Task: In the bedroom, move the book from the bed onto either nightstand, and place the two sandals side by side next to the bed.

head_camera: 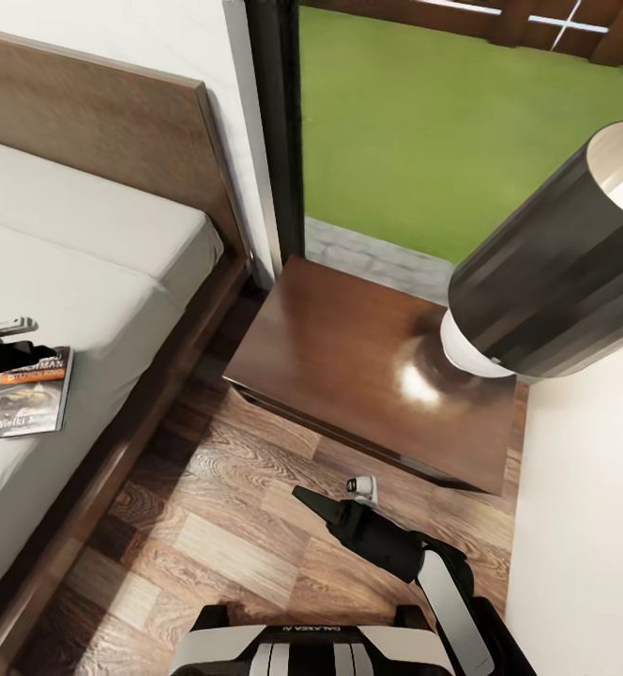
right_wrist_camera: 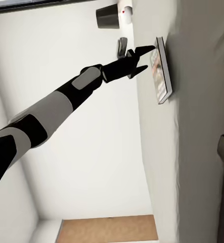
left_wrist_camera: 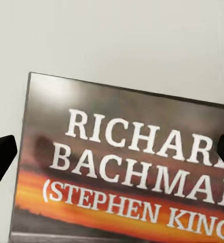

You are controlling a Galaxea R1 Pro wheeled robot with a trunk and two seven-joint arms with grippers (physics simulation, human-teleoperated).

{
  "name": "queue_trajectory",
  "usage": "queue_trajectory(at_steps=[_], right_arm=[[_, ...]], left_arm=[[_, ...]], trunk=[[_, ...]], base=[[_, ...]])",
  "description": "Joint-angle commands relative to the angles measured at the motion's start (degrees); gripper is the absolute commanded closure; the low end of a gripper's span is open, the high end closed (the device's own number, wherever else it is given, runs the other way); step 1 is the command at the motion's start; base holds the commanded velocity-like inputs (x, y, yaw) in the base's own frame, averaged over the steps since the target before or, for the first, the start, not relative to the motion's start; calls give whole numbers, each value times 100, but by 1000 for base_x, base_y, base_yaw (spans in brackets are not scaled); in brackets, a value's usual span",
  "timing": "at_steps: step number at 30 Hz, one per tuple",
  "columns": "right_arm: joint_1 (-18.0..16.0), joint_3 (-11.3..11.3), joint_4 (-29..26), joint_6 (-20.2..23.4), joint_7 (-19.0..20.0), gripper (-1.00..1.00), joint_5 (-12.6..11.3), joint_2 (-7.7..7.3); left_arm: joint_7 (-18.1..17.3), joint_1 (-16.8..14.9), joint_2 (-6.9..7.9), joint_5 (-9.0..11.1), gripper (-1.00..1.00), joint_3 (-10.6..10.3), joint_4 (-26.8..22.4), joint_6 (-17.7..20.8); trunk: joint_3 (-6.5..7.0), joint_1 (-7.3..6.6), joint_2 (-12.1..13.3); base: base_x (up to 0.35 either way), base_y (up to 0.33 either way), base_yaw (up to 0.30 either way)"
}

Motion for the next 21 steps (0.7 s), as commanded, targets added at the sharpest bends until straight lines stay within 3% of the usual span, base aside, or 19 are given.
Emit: queue_trajectory(at_steps=[1,21], right_arm=[[-2,0,1,36,-3,-100,-32,1],[-2,0,8,36,2,-100,-23,7]], left_arm=[[-41,-3,-7,0,-100,87,85,38],[-78,-2,8,1,-100,103,79,61]], trunk=[[16,-20,40],[375,-459,842]], base=[[0,0,0],[0,0,0]])
